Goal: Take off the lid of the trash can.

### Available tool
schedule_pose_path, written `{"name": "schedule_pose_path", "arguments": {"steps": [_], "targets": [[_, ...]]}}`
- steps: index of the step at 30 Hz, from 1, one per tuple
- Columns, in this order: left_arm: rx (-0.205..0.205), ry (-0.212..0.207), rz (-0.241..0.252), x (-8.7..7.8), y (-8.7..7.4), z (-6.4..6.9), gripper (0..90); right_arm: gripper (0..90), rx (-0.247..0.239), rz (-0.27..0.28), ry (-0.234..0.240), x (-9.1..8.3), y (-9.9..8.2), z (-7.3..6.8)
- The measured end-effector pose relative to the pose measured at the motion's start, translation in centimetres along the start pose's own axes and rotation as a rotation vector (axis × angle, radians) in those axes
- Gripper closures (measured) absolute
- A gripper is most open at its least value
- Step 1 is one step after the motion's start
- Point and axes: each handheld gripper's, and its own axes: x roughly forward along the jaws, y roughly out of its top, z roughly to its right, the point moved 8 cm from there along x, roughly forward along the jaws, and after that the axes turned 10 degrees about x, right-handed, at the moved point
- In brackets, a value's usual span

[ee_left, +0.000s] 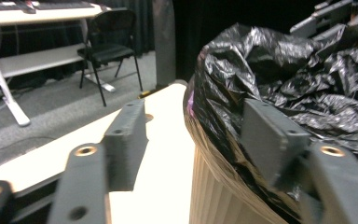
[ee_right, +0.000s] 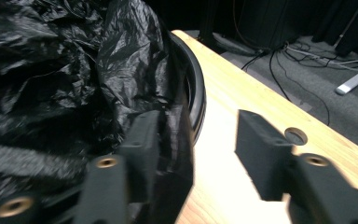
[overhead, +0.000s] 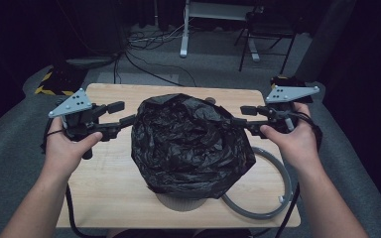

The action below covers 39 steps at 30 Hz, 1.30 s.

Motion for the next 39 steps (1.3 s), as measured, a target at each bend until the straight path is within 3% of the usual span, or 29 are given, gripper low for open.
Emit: {"name": "schedule_pose_path", "arguments": {"steps": [4, 10, 15, 21, 26, 31, 35, 39], "targets": [[0.012, -0.046, -0.068, 0.9, -0.9, 0.5, 66.0, 73.3, 0.008, -0.02, -0.001, 1.2, 0.1, 0.4], [0.029, -0.07, -0.082, 1.8, -1.1, 0.8, 90.0, 84.7, 0.011, -0.015, -0.015, 1.9, 0.3, 1.1], [0.029, -0.059, -0.106, 2.6, -1.6, 0.4, 90.0, 89.0, 0.035, -0.032, -0.025, 2.9, -0.3, 2.1], [0.0, -0.077, -0.1, 3.2, -3.1, 0.0, 90.0, 90.0, 0.053, -0.067, -0.013, 4.6, -1.9, 2.7], [-0.022, -0.089, -0.064, 3.7, -3.7, 0.0, 90.0, 90.0, 0.102, -0.061, 0.038, 5.7, -3.5, 2.8], [-0.047, -0.073, -0.014, 3.8, -3.0, -0.3, 90.0, 90.0, 0.128, -0.097, 0.039, 6.8, -4.3, 3.4], [-0.055, -0.088, -0.042, 4.6, -3.5, -0.2, 90.0, 90.0, 0.163, -0.11, 0.075, 7.9, -4.6, 3.6], [-0.033, -0.089, -0.105, 5.2, -4.3, 0.0, 90.0, 90.0, 0.148, -0.116, 0.091, 8.6, -4.5, 3.3]]}}
